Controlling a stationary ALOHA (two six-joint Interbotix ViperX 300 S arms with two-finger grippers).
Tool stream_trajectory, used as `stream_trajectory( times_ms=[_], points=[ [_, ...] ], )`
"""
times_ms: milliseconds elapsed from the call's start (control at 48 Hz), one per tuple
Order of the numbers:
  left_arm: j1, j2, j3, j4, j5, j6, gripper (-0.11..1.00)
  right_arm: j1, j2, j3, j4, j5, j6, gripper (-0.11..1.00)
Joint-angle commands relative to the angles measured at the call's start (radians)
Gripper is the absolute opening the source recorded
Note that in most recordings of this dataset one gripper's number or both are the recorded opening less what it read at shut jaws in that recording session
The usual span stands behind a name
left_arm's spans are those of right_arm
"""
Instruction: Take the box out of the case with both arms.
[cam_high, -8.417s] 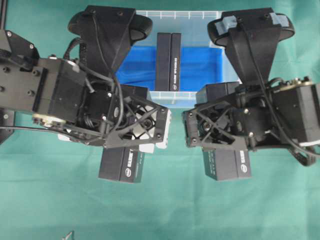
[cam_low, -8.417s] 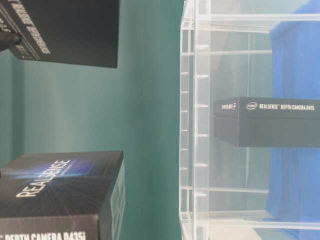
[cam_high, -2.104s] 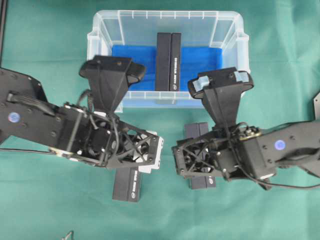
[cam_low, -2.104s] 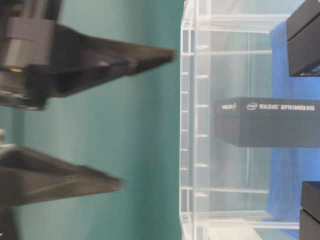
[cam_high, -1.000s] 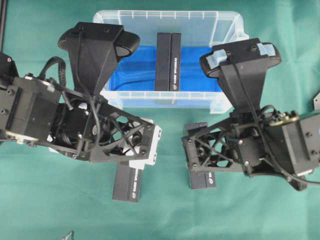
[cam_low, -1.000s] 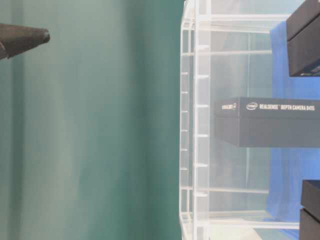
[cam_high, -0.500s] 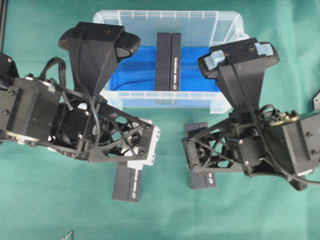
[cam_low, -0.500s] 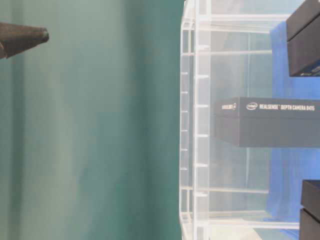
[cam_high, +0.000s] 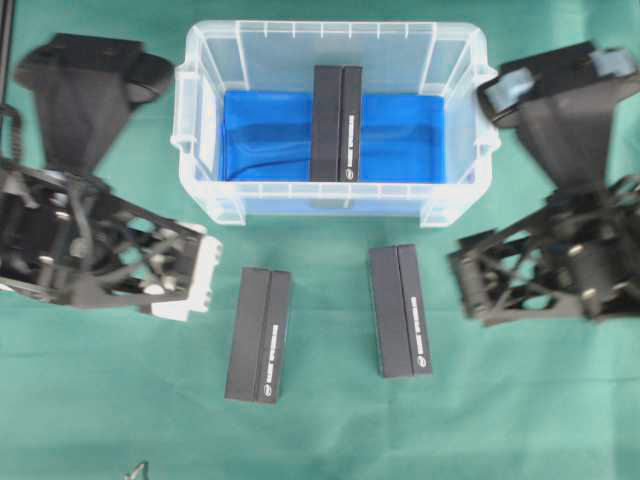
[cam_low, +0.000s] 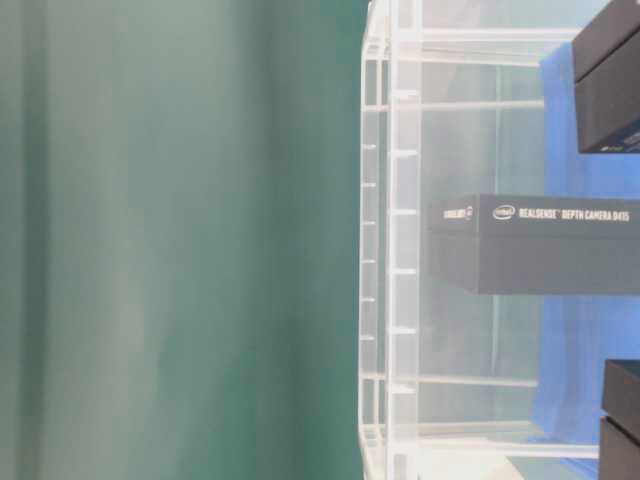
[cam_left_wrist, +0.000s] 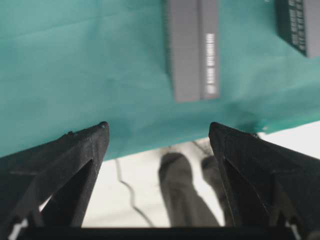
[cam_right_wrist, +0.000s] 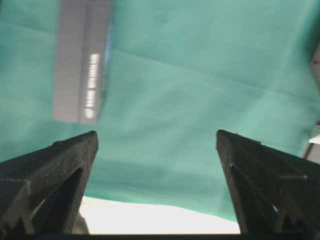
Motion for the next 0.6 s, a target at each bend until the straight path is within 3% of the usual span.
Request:
stream_trajectory(
  times_ms=[0,375,583],
  points=[
    [-0.012,-0.067,0.043,0.002,0.0,-0.011,0.77,0.002,-0.058,0.028,0.005,0.008,-0.002,0.95],
    [-0.051,-0.299,0.29,0.002,-0.006,-0.126,0.77,0.002,-0.216,0.198,0.006,0.003,0.017,0.95],
    [-0.077,-0.367,0.348,0.002,0.0,-0.144,0.77,0.002,-0.282,0.273,0.003,-0.002,0.054,0.95]
  ],
)
